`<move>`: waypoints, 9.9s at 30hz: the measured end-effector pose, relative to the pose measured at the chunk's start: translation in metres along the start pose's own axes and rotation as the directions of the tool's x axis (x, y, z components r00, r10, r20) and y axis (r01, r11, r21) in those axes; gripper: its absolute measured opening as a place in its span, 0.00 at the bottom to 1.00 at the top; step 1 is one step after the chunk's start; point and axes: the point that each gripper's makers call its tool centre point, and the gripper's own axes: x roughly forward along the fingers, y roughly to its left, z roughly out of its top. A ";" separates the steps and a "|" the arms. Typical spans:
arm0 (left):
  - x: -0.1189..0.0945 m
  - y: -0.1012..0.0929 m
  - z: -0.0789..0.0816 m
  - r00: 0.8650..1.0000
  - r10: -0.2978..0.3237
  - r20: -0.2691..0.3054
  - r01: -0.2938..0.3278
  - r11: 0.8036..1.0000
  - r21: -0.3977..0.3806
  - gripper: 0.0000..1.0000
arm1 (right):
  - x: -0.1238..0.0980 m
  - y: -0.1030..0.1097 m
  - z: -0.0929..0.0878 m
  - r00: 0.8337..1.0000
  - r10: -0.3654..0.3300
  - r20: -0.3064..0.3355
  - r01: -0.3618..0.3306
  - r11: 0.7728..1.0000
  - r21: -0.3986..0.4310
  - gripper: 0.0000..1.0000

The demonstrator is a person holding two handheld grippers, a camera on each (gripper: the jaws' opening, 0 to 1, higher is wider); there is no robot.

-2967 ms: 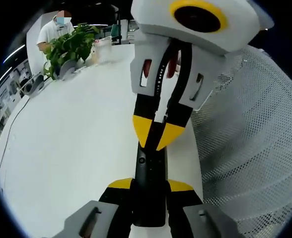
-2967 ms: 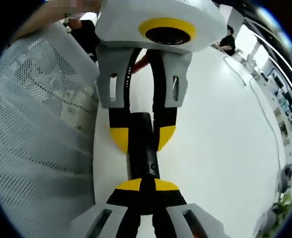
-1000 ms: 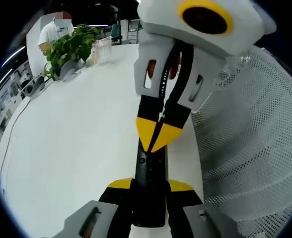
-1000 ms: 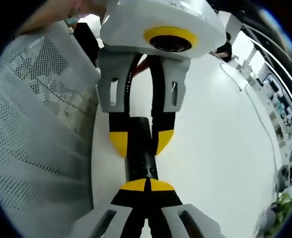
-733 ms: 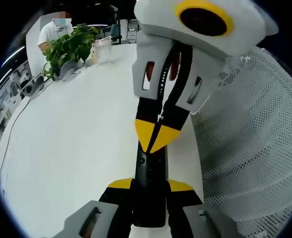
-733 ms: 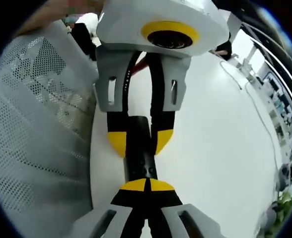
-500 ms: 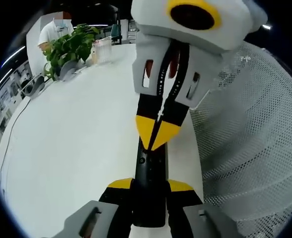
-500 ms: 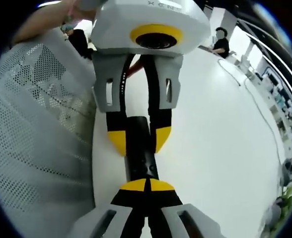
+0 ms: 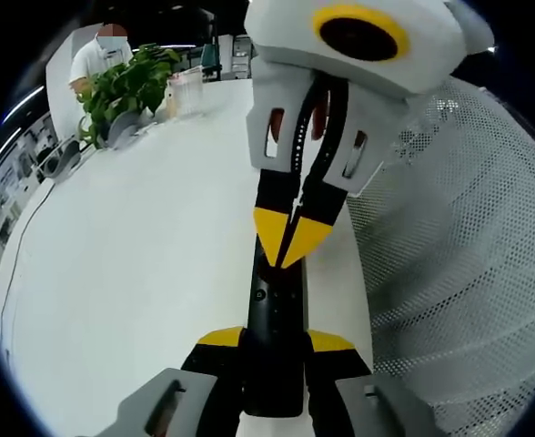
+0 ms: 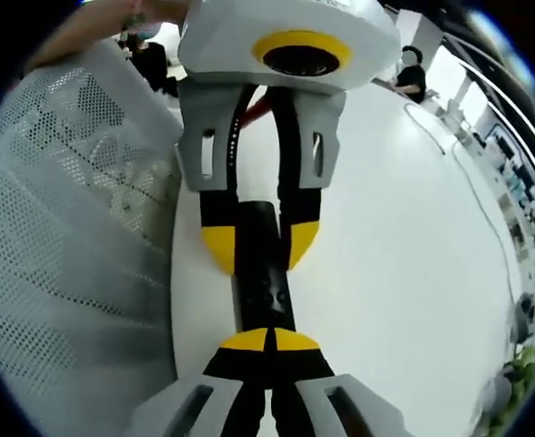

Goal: Press the specified remote control buttons in sequence, fully releasing each button before pressing the next.

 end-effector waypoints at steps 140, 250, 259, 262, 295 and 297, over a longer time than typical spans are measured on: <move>0.000 0.000 0.001 1.000 0.000 0.020 0.001 1.000 -0.020 0.25 | 0.009 -0.002 0.023 0.998 -0.029 0.061 0.024 0.995 0.093 0.00; 0.003 0.002 0.007 0.997 0.004 0.076 0.000 0.999 -0.045 0.25 | 0.017 0.008 0.042 0.993 -0.048 0.107 0.046 0.999 0.018 0.00; 0.003 0.003 0.007 0.997 0.003 0.071 0.000 0.999 -0.042 0.25 | 0.017 0.005 0.041 0.993 -0.071 0.096 0.067 0.997 0.047 0.00; 0.003 0.003 0.007 0.998 0.004 0.068 -0.001 0.999 -0.040 0.25 | 0.017 0.004 0.041 0.992 -0.073 0.104 0.065 0.995 0.078 0.00; 0.006 -0.001 0.005 0.999 0.034 0.018 -0.034 0.999 0.019 0.27 | 0.003 -0.002 -0.019 0.992 0.012 0.129 -0.027 0.993 0.114 0.23; 0.005 -0.005 0.007 0.999 0.021 0.024 -0.020 0.999 -0.045 0.31 | 0.004 -0.002 -0.019 0.992 0.013 0.124 -0.026 0.994 0.106 0.23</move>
